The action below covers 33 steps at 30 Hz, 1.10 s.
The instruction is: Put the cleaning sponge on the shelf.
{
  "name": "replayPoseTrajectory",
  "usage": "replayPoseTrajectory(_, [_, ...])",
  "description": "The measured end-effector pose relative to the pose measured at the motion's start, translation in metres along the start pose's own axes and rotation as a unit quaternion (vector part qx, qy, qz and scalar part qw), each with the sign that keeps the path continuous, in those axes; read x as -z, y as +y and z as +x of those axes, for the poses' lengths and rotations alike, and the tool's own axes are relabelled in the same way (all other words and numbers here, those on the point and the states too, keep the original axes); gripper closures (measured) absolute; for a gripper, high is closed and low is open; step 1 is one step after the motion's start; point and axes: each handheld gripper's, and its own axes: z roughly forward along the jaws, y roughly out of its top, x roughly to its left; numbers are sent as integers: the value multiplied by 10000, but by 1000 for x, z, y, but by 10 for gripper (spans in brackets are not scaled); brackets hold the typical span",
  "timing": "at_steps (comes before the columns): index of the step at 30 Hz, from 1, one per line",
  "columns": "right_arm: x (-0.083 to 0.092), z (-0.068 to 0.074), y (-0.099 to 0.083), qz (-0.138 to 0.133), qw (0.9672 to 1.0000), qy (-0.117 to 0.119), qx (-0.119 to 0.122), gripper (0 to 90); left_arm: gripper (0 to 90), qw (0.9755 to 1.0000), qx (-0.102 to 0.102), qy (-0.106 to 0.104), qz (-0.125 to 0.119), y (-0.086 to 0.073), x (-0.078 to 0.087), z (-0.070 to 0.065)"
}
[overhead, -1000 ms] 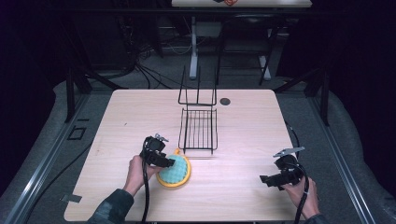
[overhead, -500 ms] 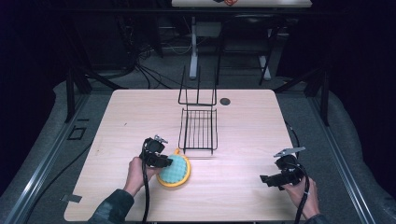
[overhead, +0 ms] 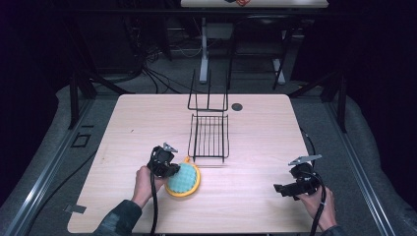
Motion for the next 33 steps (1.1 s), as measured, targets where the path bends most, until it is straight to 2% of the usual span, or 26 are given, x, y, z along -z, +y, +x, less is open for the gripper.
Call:
replayPoseTrajectory(8, [0,-1,0,-5,10000,-1,-11,88,863,10000,-41,-49,-2,1,5,2])
replayPoseTrajectory(13, [0,-1,0,-8,10000,5,-15,88,865,9999,-25,-12,-119,3,13,4])
replayPoseTrajectory(33, [2,-1,0,-11,10000,3,-44,88,868,9997,-85,-93,-230,4,33,7])
